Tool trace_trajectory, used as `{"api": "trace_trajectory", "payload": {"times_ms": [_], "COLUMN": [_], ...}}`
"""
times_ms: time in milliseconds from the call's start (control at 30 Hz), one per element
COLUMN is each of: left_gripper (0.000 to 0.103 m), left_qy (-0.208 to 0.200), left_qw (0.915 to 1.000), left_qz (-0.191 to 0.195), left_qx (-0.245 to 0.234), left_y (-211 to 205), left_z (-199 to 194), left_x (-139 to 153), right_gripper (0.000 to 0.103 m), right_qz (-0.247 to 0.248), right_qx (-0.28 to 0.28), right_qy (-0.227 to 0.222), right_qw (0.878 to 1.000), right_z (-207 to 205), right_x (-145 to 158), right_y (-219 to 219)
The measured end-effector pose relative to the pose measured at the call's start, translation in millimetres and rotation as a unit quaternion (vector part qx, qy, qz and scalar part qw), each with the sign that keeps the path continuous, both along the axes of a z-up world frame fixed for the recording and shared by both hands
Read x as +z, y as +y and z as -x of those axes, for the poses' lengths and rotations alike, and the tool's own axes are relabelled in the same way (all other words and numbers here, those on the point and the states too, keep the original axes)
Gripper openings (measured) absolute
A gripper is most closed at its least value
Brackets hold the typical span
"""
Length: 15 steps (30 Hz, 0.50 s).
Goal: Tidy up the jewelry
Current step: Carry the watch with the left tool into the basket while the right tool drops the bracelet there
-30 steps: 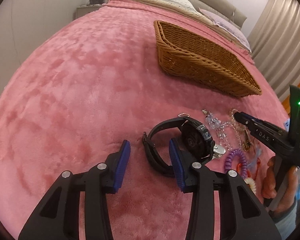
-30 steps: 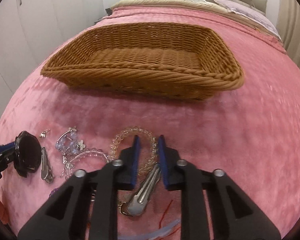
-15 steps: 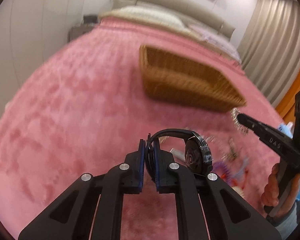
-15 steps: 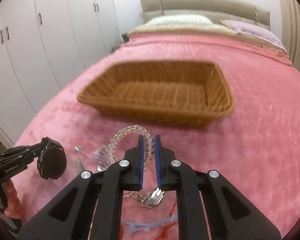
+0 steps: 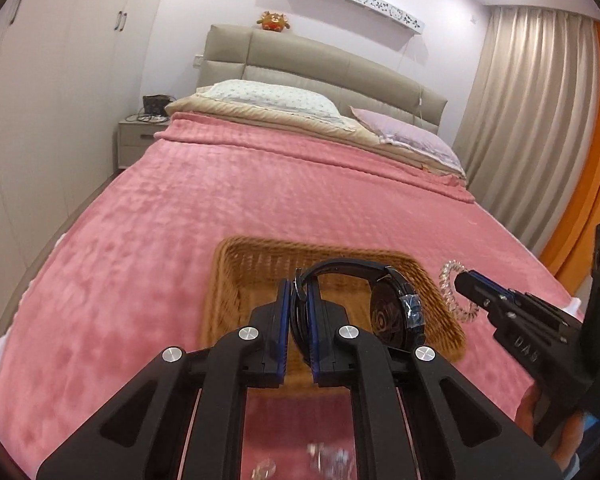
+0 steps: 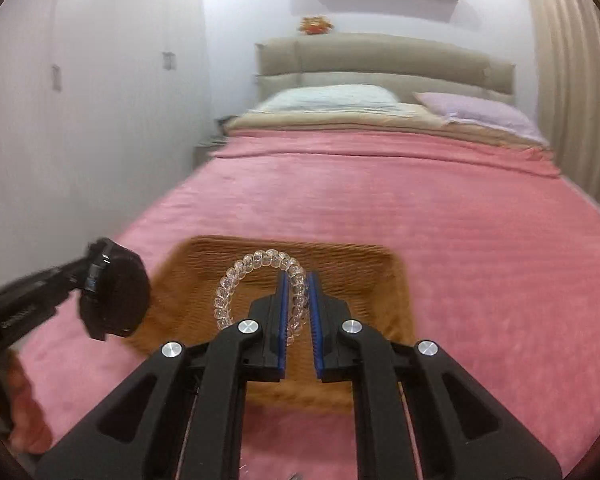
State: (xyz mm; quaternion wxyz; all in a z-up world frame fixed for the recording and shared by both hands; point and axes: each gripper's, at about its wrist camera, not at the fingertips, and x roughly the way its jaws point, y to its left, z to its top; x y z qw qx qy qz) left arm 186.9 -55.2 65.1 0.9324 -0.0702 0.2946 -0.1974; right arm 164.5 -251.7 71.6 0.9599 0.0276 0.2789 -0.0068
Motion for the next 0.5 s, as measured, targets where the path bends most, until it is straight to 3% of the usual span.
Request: {"api": "trace_trajectory", "payload": {"times_ms": [233,500], "left_gripper": [0.007,0.007], "left_qy": [0.041,0.074], "left_qw": [0.9991,0.9966], "left_qz": [-0.014,-0.035], "left_qx": [0.001,0.002], "left_y": [-26,-28], "left_z": [-41,-56], "left_x": [-40,-69], "right_gripper": [0.008,0.008], "right_qz": [-0.014,-0.012], "right_qx": [-0.013,-0.015], "right_qy": [0.074,0.115], "right_qw": [0.997,0.993], "right_z": [-55,-65], "right_x": [-54,-92], "right_y": [-11,-4]}}
